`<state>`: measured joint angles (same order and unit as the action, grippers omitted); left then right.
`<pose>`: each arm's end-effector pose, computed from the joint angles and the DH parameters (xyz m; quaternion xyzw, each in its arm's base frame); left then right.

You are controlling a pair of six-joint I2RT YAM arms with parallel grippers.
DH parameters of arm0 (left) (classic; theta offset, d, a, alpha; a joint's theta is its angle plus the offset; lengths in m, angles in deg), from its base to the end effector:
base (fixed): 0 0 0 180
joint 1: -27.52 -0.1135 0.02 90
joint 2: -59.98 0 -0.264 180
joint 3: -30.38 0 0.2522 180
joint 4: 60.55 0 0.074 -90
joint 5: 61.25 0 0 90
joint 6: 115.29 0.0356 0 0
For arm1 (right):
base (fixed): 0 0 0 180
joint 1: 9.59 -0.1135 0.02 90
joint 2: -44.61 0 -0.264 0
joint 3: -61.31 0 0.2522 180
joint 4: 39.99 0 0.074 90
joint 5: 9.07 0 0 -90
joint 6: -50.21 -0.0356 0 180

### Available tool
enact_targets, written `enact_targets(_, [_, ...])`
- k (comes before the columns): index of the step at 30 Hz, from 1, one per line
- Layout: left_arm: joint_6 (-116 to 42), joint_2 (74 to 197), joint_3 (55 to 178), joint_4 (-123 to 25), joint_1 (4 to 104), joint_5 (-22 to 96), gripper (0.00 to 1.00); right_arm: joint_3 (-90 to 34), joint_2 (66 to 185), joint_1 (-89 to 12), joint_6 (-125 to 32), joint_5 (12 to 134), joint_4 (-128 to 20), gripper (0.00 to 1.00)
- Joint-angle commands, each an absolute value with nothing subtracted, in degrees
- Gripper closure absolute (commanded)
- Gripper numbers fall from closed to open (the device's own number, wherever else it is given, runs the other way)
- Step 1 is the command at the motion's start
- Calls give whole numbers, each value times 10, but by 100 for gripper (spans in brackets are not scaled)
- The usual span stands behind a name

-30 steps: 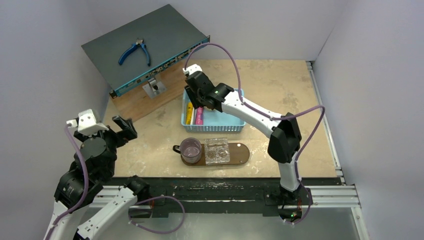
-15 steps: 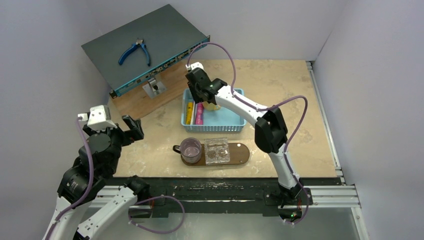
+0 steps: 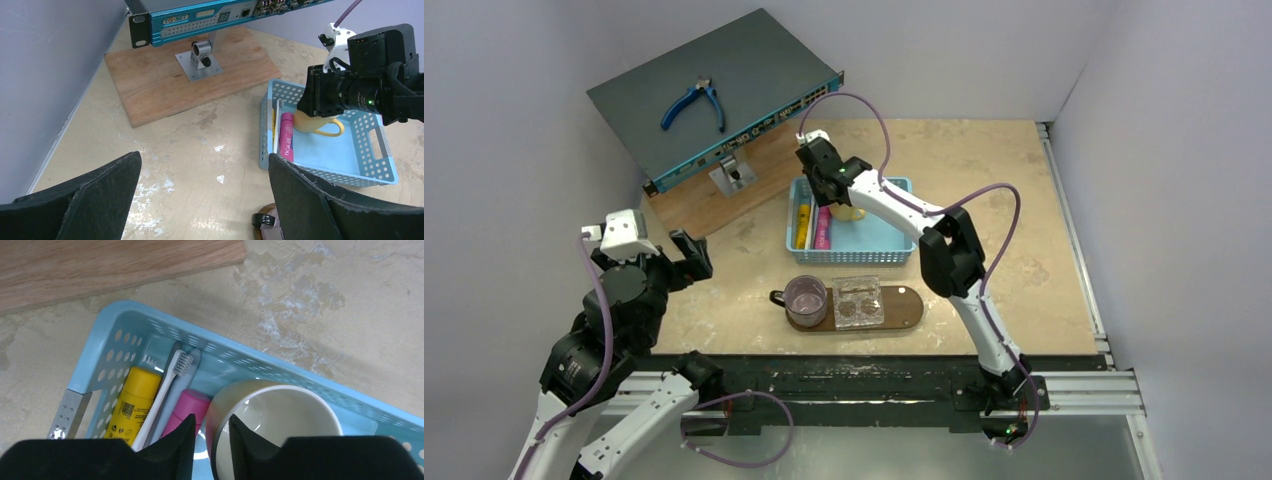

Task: Prepare toiletry sets of a toothbrush and toothpaste on the tray

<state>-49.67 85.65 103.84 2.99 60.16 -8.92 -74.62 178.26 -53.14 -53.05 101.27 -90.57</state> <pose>0.0537 -0.0086 0.3869 -0.1400 0.7667 -0.0465 0.6248 0.3895 0.3532 0.2344 -0.1797 0.9043 0.0215 0.3866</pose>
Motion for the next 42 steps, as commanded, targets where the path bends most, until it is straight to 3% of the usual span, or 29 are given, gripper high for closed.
enact_targets(1, [-485,865,1040,8,602,-91,2,-773,1783,-529,-527,997,-911,72])
enact_targets(10, [-486,862,1040,8,602,-91,2,-760,1767,-528,-524,989,-913,100])
enact_targets(21, [-486,856,1040,8,602,-94,2,-706,1694,-528,-522,1004,-909,100])
enact_targets(42, [-483,865,1040,7,602,-83,2,-467,1379,-560,-488,980,-865,100])
